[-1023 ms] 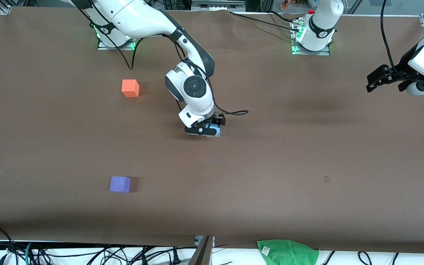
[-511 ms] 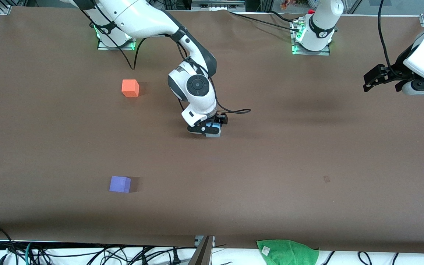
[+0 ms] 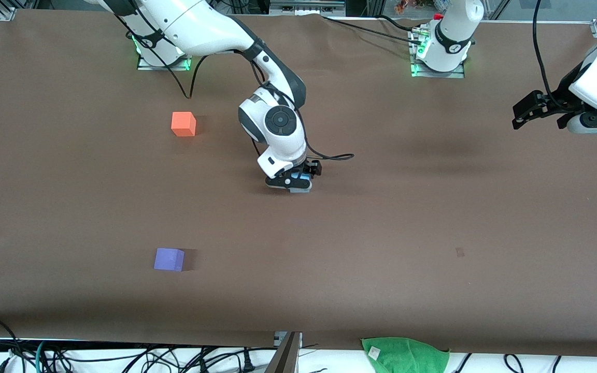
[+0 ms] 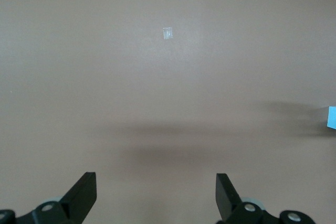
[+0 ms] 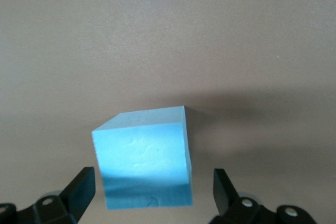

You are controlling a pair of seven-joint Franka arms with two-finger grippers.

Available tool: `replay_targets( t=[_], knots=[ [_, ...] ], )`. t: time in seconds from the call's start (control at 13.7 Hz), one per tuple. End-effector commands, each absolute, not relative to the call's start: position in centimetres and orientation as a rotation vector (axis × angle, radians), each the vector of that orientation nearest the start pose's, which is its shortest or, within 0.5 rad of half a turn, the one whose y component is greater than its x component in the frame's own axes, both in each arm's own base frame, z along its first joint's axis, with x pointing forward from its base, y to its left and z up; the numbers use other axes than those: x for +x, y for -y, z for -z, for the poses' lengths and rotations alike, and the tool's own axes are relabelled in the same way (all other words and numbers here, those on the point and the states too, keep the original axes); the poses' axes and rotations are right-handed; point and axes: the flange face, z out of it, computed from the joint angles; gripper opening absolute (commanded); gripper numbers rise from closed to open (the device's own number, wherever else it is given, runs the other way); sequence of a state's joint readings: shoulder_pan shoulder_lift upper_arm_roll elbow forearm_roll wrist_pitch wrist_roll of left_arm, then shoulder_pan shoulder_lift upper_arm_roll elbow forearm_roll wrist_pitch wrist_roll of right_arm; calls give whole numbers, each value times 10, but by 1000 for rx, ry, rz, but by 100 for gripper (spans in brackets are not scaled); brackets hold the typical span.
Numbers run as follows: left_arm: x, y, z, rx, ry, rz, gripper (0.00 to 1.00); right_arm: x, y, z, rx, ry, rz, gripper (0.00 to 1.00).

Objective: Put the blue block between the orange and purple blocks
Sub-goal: 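Carry the blue block with the right gripper toward the orange block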

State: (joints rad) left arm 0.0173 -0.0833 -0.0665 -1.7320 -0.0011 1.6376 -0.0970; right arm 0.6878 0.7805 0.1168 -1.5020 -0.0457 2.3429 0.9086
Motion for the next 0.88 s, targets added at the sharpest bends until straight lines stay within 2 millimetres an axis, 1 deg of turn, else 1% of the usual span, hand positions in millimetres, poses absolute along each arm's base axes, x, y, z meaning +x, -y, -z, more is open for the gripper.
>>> replay_targets(
  t=[0.0,0.07,0.22,0.37,0.58,0.73,0.8],
  knots=[
    [531,25,-604,-3141,54,-22,100,514,-516,-207,-3048,-170,63,99],
    [531,25,-604,-3141,52,-22,100,513,-515,-201,-3052,-171,56,99],
    [531,25,-604,-3141,52,-22,100,513,-515,-194,-3048,-169,60,98],
    [530,25,-604,-3140,49,-27,100,513,-515,-193,-3048,-171,57,90],
    [528,28,-603,-3138,37,-48,100,515,-515,-198,-3044,-157,66,68],
    [527,20,-603,-3138,56,-63,100,519,-512,-204,-3042,-156,74,50],
    [529,20,-601,-3138,59,-58,100,523,-508,-208,-3042,-162,74,41]
  ],
)
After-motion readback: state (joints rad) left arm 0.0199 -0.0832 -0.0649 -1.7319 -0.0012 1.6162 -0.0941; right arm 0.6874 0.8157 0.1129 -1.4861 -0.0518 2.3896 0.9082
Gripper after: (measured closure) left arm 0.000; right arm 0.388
